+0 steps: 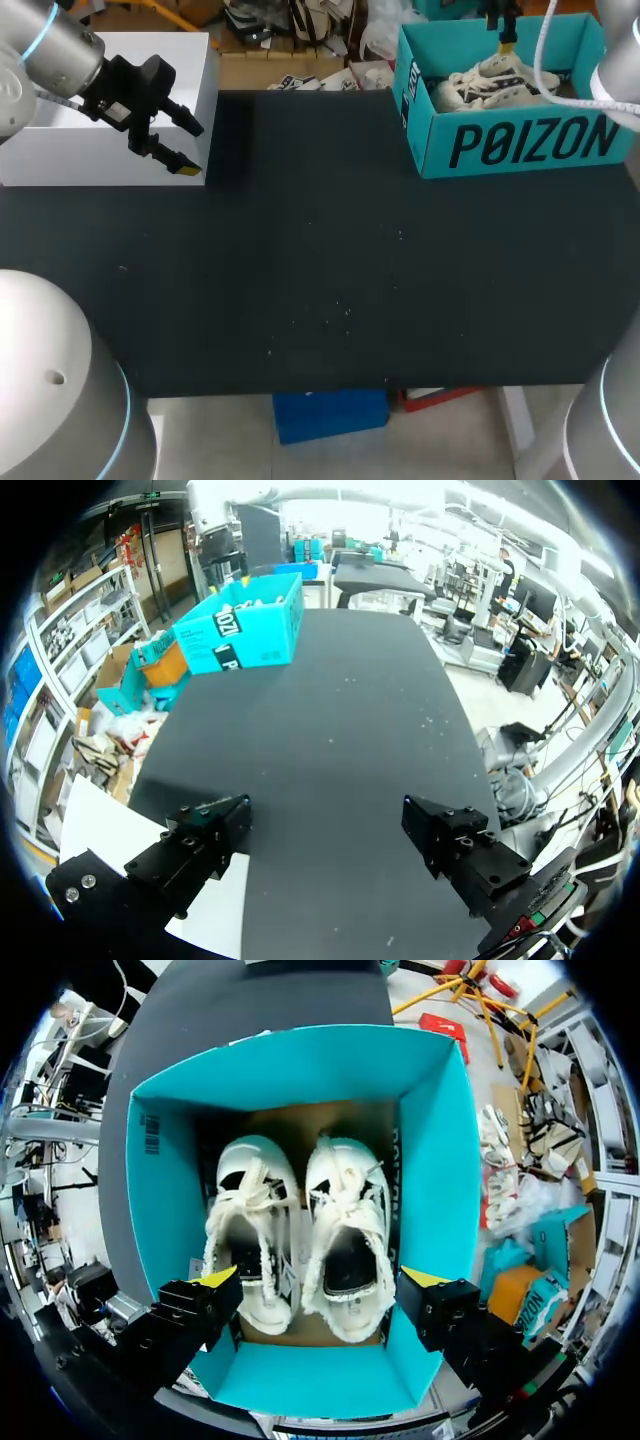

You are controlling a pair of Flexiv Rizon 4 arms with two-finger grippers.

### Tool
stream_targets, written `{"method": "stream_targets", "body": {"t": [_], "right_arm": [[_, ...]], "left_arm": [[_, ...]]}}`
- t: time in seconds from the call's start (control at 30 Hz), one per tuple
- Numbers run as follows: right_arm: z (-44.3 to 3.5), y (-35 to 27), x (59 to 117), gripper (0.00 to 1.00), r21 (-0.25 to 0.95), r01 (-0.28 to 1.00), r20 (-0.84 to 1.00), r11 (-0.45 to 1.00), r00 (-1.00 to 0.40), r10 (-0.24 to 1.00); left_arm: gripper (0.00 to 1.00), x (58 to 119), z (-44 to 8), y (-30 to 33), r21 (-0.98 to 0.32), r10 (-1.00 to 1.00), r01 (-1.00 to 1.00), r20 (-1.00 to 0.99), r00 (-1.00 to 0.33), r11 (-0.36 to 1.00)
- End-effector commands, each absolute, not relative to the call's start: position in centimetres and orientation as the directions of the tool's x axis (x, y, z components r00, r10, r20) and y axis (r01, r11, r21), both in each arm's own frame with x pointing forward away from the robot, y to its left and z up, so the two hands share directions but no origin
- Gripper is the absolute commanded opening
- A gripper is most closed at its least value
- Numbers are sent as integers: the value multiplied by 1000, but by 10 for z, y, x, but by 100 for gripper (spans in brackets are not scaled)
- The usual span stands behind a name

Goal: Take the shoe out of the shoebox, open the shoe tongue, remove and reinsert the insole, then place the shoe into the shoebox

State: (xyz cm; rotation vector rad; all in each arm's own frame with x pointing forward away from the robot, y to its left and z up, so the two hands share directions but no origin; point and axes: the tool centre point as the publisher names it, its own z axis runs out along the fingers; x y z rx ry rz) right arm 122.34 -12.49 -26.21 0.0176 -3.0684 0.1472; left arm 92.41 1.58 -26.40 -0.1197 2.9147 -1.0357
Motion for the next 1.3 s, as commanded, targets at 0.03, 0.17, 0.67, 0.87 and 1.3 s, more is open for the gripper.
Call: {"method": "stream_targets", "body": {"t": [0.03, 0.17, 0.67, 0.87, 1.3], "right_arm": [[-205, -115, 1212, 100, -78, 13, 158, 997, -987, 26], [-188, -105, 1192, 100, -76, 52, 8, 996, -999, 53], [-172, -63, 1090, 100, -107, 189, -254, 976, -954, 157], [-175, -55, 1050, 100, -104, 210, -332, 972, -929, 165], [-164, -53, 976, 100, -113, 146, -462, 983, -884, 79]], "left_arm": [[100, 924, -264, 16, -629, -89, -58, -18, -996, 775], [100, 924, -264, 16, -629, -89, -58, -18, -996, 775], [100, 924, -264, 16, -629, -89, -58, -18, -996, 775], [100, 924, -264, 16, -629, -89, -58, -18, -996, 775], [100, 924, -264, 16, -629, -89, -58, -18, -996, 775]]}}
